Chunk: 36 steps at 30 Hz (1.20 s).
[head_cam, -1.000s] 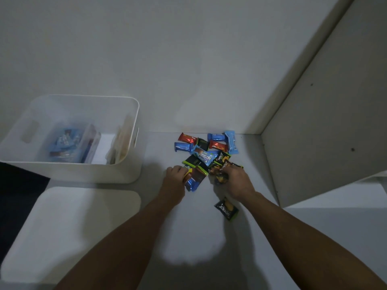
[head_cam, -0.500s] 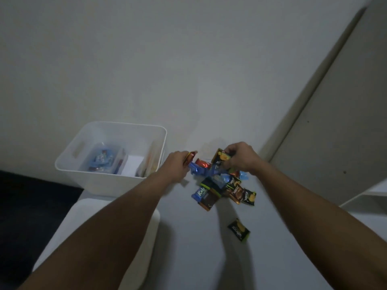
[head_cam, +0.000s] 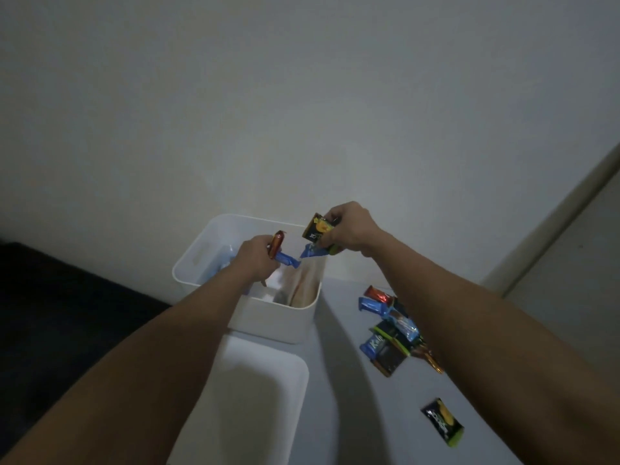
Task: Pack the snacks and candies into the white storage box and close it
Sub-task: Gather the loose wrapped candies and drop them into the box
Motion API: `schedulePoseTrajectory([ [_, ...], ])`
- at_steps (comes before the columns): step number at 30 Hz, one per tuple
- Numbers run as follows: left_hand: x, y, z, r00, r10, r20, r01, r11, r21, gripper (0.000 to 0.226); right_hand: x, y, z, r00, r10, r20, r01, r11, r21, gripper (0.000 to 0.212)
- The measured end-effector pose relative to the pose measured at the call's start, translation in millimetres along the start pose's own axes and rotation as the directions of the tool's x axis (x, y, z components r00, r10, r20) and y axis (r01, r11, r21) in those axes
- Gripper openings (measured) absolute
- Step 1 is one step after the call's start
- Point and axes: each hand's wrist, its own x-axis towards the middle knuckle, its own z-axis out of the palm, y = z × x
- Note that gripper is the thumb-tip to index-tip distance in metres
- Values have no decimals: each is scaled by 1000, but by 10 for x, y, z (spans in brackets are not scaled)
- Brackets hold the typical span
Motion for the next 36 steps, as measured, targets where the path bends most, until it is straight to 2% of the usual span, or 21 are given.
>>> schedulePoseTrajectory([
  [8, 242, -434, 91, 984, -157, 86, 157, 988, 13, 28, 412, -111, 808, 996, 78, 35, -72, 988, -134, 44],
  [12, 368, -581, 243, 970, -204, 130, 212, 976, -53, 31, 609, 2, 1037, 993, 109, 35, -105, 990, -97, 41],
  [15, 440, -655, 328, 962, -223, 157, 241, 965, -106, 52, 699, 93, 1104, 994, 107, 6, -107, 994, -32, 52],
  [17, 474, -681, 362, 963, -225, 149, 239, 968, -81, 61, 742, 158, 1076, 995, 101, 11, -101, 994, -50, 50],
  [20, 491, -663, 393, 965, -231, 121, 244, 965, -99, 51, 770, 252, 996, 996, 93, 6, -93, 995, -28, 45],
  [25, 514, -426, 388, 991, -130, 35, 132, 987, -86, 51, 676, 425, 676, 991, 135, -2, -134, 983, 121, 33],
  [31, 385, 248, 626, 984, 173, -36, -175, 982, -71, 40, 274, 956, 29, 968, 250, 16, -250, 958, 140, 28],
  [34, 220, 563, 963, 950, 312, 21, -310, 949, -51, 37, 6, 1390, -195, 944, 330, 9, -329, 941, 78, 30],
  [36, 104, 703, 1234, 936, 334, 105, -332, 942, -43, 40, -184, 1692, -298, 927, 375, -7, -375, 927, 23, 34],
])
